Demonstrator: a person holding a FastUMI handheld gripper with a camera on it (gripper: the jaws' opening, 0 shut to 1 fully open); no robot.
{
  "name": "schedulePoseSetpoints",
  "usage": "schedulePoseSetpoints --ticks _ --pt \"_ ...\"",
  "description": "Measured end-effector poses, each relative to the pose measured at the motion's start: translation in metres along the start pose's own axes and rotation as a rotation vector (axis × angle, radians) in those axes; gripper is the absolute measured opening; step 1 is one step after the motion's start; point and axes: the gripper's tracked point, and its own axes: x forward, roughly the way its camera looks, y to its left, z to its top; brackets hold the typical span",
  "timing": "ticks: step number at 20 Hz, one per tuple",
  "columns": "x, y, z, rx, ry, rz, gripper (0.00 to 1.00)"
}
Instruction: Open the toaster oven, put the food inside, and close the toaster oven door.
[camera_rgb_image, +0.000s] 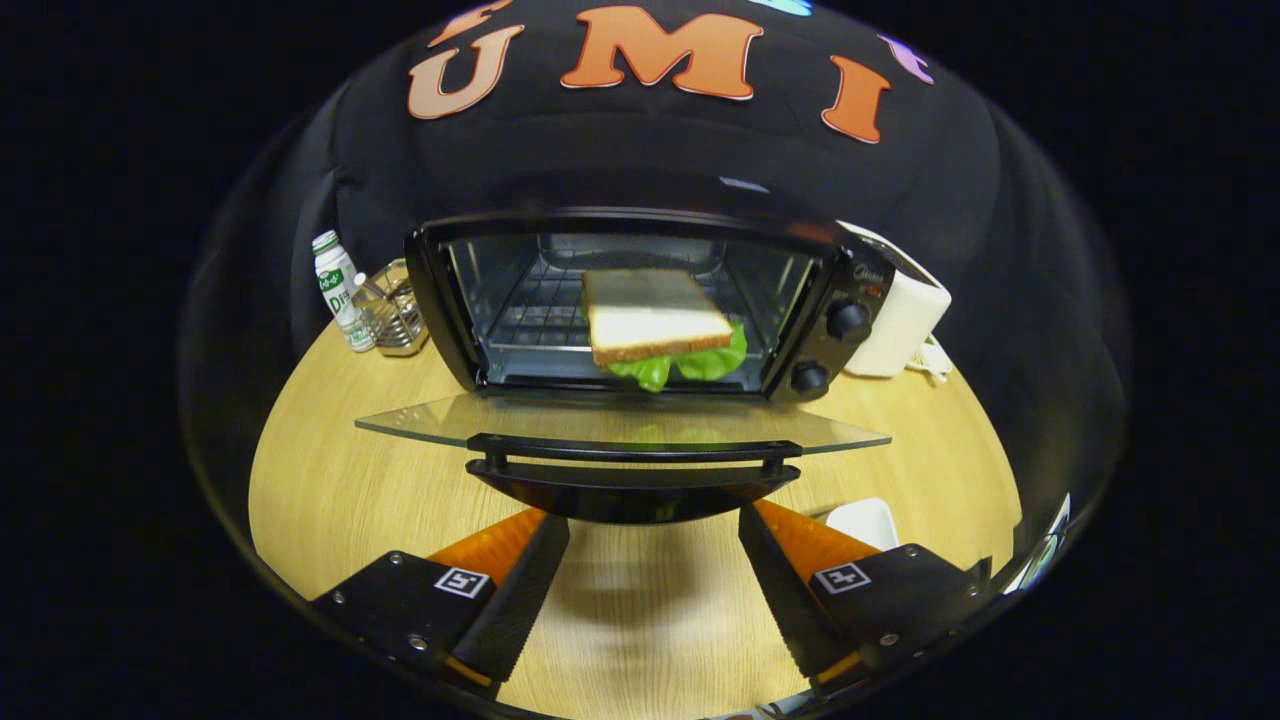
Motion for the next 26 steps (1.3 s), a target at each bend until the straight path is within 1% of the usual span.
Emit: schedulePoseSetpoints --ticks 4,6,7,9,10,13,15,17,19,22,26 --pt "0.003 -0.002 0.041 0.01 -0.058 -0.007 1.0" --pt "0.012 -0.006 0.055 0.01 -0.073 -0.018 1.0" --pt "0.023 -0.007 0.064 0.014 -0.081 -0.022 1.0" --pt "0.028 -0.009 0.077 0.023 -0.093 -0.025 1.0" --pt "0.027 -0.01 0.082 0.035 -0.098 -0.026 1.0" --pt "0.01 -0.008 0.097 0.075 -0.12 0.011 1.0" --pt "-0.009 -0.013 0.11 0.066 -0.142 0.018 1.0" --pt "-0.034 -0.024 0.135 0.064 -0.188 0.024 1.0" --pt "-0.062 -0.039 0.171 0.071 -0.261 0.023 1.0" --pt "-0.11 -0.07 0.223 0.075 -0.383 0.001 1.0" --pt "-0.177 -0.109 0.269 0.07 -0.525 -0.033 1.0"
